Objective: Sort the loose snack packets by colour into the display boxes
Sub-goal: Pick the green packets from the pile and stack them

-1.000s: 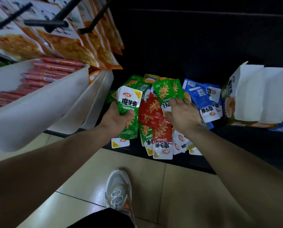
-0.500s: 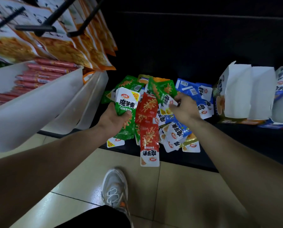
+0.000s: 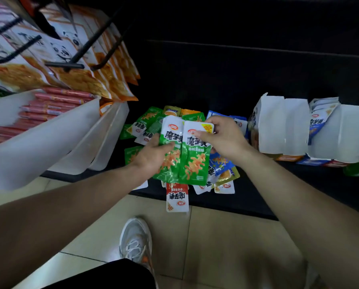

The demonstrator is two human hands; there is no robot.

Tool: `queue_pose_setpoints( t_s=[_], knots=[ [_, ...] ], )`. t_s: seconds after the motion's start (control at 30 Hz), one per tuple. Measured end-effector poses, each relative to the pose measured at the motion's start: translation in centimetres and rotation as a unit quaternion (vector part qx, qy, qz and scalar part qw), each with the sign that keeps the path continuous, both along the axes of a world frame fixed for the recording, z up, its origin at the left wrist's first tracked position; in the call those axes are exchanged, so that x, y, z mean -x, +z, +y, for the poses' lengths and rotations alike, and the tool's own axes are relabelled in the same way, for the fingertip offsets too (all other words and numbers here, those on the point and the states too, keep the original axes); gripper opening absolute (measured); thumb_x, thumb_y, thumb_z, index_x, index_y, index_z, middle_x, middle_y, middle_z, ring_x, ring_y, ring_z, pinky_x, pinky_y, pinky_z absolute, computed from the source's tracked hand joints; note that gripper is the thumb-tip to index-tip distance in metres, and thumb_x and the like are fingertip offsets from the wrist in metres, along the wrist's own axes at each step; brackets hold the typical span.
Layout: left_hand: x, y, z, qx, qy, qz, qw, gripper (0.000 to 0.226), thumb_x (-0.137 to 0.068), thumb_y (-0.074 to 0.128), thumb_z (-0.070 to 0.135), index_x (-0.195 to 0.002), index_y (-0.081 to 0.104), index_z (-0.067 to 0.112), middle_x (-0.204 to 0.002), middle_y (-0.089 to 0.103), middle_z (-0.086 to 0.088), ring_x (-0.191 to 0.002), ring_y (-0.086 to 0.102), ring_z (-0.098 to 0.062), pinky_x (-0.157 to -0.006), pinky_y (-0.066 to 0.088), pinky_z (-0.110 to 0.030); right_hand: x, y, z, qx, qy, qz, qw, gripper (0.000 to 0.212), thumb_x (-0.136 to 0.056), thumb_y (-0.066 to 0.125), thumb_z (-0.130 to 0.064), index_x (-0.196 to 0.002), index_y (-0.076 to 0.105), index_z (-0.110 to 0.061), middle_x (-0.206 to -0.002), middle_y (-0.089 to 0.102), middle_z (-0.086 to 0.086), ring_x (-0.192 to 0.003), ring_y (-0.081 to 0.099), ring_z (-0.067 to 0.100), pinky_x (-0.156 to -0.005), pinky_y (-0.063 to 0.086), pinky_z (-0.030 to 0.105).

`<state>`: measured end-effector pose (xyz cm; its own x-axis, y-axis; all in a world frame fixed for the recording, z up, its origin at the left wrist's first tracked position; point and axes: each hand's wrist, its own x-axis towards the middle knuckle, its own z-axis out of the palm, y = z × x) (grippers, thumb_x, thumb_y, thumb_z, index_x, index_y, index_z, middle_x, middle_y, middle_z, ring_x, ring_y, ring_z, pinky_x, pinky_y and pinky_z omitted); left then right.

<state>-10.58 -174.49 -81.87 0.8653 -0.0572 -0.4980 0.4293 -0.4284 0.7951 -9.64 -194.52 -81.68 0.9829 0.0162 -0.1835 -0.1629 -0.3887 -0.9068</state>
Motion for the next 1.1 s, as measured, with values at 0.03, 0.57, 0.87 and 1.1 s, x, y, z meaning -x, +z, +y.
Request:
queue_pose_setpoints(
  t_s=[0.03,0.57,0.87,1.1],
  knots=[
    [0.3,-0.3,-0.1,-0.004,0.0,0.007,1.0,0.054,-0.102,0.05,0.04,-0.15,0.036,0.021,-0.125,0.047,0.011,-0.122,0.041,-0.006,-0.096,0.031,-0.023,0.1,-0.3,0.5,0.015,-0.005,-0.006,1.0,0.027,-0.084,0.08,-0.032,-0.091,0.066,-0.009,-0.088,0.07,0.014,-0.081,0.069,0.03,-0.067,0.057,0.046],
    [-0.3,-2.9,1.7,-0.039,-0.007,0.017,0.999,0.055,-0.105,0.039,0.041,-0.155,0.027,0.021,-0.143,0.048,-0.008,-0.131,0.043,-0.024,-0.089,0.027,-0.018,-1.9,-4.2,3.4,-0.054,-0.036,0.068,0.996,0.034,-0.079,0.084,-0.031,-0.088,0.066,-0.005,-0.093,0.073,0.02,-0.088,0.071,0.038,-0.068,0.059,0.054],
    [-0.9,-4.0,3.3,-0.058,-0.047,-0.017,0.997,0.044,-0.091,0.068,0.037,-0.13,0.051,0.027,-0.112,0.067,0.012,-0.104,0.062,-0.011,-0.078,0.043,-0.023,-3.1,-6.3,4.2,0.073,-0.09,0.01,0.993,0.037,-0.094,0.062,-0.05,-0.093,0.063,-0.013,-0.087,0.064,0.002,-0.077,0.061,0.016,-0.067,0.049,0.032],
    [-1.1,-5.1,4.1,-0.081,-0.013,-0.012,0.997,0.044,-0.089,0.071,0.038,-0.126,0.051,0.027,-0.113,0.066,0.009,-0.104,0.062,-0.014,-0.085,0.044,-0.029,-4.8,-10.5,0.6,0.332,-0.105,0.139,0.927,0.092,-0.076,0.073,-0.066,-0.138,0.041,-0.005,-0.137,0.048,0.02,-0.127,0.048,0.039,-0.095,0.048,0.049]
  ],
)
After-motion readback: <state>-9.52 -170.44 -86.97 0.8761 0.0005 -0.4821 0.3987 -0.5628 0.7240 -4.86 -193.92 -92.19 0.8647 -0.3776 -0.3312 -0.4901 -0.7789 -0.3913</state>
